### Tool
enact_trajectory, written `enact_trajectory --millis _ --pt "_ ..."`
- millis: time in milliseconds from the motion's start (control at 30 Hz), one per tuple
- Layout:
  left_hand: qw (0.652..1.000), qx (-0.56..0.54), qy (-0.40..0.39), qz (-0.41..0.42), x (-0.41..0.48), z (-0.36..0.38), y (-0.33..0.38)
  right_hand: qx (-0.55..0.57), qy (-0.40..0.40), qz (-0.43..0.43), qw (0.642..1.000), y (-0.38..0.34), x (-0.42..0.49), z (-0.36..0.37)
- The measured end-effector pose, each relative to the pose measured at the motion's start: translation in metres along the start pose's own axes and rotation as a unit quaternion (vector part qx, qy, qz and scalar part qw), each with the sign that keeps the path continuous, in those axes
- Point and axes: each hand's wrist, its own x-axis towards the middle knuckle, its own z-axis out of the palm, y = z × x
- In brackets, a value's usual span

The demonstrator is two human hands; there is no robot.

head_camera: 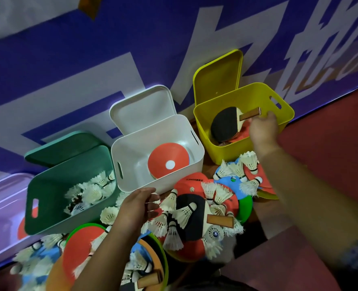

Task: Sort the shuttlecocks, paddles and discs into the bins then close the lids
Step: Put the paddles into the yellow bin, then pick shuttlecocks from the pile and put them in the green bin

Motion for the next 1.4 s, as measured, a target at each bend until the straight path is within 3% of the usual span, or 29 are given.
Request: enact_trajectory --millis 233,567,833,1067,1400 --pt "1.0 0.005 -0.003 -0.006 0.005 0.007 -0.006 0.044 -0.069 -0.012 0.997 0.017 -0.033 0.011" --pt "0.999 0.011 -0.027 0.034 -0.006 0.015 0.01 -0.034 -0.167 -0.097 0.98 0.011 -0.124 0.033" --pt "0.999 -0.013 0.004 0.037 -0.017 -0.035 0.001 -0.06 -0.269 -0.117 0.954 0.007 -0.193 0.081" --pt "0.993 -0.069 0.094 0.022 -0.039 -0.127 -0.03 -0.131 -0.473 -0.13 0.862 0.01 -0.289 0.144" --pt "0.96 -0.12 0.252 0.001 -0.077 -0.267 -0.086 -0.285 -0.58 -0.186 0.74 0.045 -0.4 0.23"
